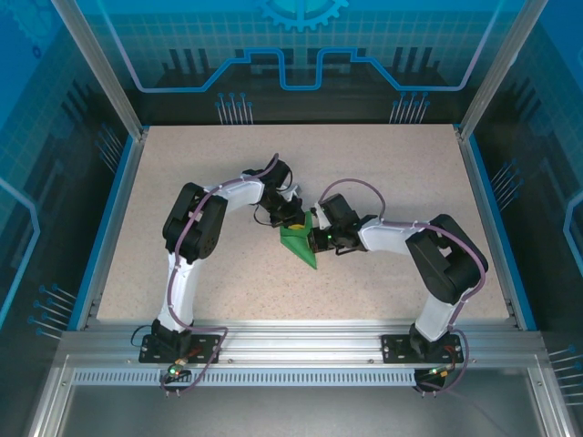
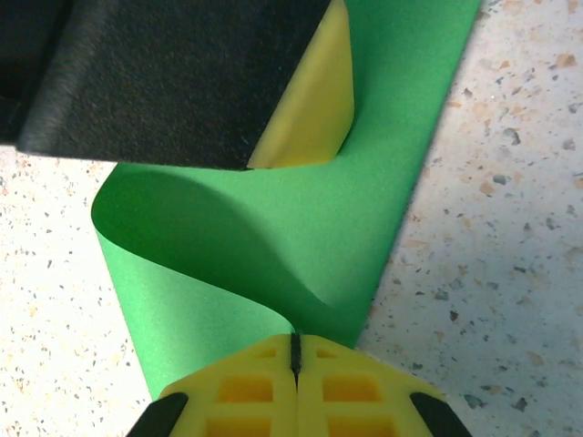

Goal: Fold a paper plane with a square sheet of paper (fold left side to right side)
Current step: Third fold the triangle at the center of the table.

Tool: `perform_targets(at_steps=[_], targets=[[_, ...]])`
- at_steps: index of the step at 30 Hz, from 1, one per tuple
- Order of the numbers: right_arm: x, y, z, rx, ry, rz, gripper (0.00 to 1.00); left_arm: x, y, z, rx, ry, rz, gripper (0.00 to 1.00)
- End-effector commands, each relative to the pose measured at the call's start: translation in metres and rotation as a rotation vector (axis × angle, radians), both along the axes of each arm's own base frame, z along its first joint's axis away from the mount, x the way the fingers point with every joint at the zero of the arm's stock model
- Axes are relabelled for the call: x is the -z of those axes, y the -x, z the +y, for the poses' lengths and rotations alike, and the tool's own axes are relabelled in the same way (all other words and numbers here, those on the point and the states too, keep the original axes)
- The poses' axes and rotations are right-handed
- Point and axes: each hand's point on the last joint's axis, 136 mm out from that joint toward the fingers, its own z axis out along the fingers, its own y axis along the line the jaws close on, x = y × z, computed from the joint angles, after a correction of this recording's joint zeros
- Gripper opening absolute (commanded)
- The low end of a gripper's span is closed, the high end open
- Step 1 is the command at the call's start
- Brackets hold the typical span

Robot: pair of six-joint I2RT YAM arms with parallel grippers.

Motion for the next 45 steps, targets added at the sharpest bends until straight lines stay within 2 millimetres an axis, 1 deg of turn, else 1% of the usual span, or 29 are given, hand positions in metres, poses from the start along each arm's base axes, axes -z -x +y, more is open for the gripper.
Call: perform_targets(at_steps=[1, 7, 16, 23, 27, 30, 45], targets=[[0.0, -0.009, -0.002, 0.004, 0.008, 0.001, 0.0, 0.036, 0.024, 0.01, 0.024, -0.088, 0.082, 0.05], [0.008, -0.007, -0.003, 0.003, 0.017, 0.024, 0.0, 0.035, 0.024, 0.01, 0.024, -0.087, 0.081, 0.05], [0.01, -0.001, -0.005, 0.001, 0.018, 0.029, 0.0, 0.034, 0.023, 0.01, 0.023, -0.086, 0.078, 0.05], [-0.001, 0.0, -0.003, 0.0, -0.005, 0.005, 0.0, 0.035, 0.023, 0.01, 0.023, -0.09, 0.081, 0.05], [-0.011, -0.001, -0.002, -0.001, -0.015, -0.014, 0.0, 0.036, 0.024, 0.01, 0.024, -0.09, 0.082, 0.05], [-0.014, -0.001, -0.002, -0.001, -0.014, -0.02, 0.0, 0.036, 0.023, 0.01, 0.022, -0.091, 0.081, 0.05], [0.005, 0.006, -0.005, -0.009, 0.027, 0.023, 0.0, 0.036, 0.023, 0.01, 0.021, -0.089, 0.083, 0.05]])
